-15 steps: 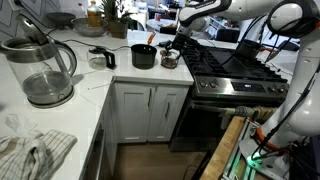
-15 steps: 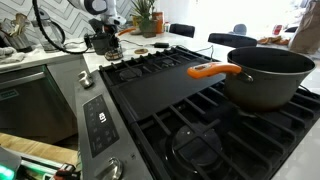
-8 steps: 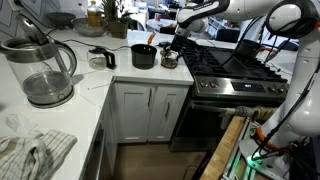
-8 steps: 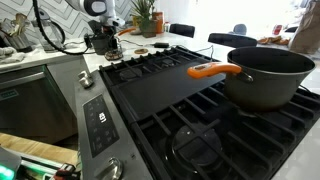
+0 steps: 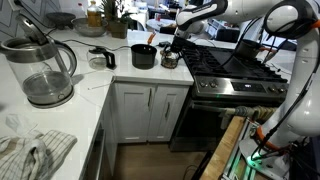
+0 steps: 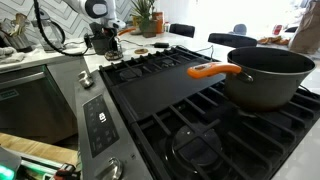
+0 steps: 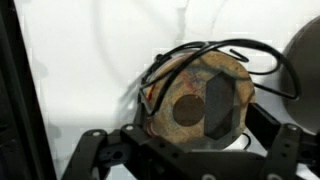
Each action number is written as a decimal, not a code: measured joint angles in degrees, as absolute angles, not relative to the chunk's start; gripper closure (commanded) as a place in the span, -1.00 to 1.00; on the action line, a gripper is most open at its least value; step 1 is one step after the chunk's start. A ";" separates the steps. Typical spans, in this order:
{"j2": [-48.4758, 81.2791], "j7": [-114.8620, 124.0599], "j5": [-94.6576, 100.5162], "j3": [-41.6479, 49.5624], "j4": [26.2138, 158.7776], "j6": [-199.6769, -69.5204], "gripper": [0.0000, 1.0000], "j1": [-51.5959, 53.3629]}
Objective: Remove one coaster from the basket and put it on the counter
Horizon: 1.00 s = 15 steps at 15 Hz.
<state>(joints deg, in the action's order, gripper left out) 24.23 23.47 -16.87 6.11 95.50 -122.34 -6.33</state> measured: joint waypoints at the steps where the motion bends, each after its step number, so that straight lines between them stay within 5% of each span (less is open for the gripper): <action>1: 24.28 23.56 -16.82 6.11 95.50 -122.49 -1.00 -6.32; 15: 25.03 23.58 -16.84 5.93 95.35 -127.96 -1.00 -5.22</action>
<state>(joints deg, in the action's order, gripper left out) 25.03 23.58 -16.84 5.93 95.35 -127.96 -5.22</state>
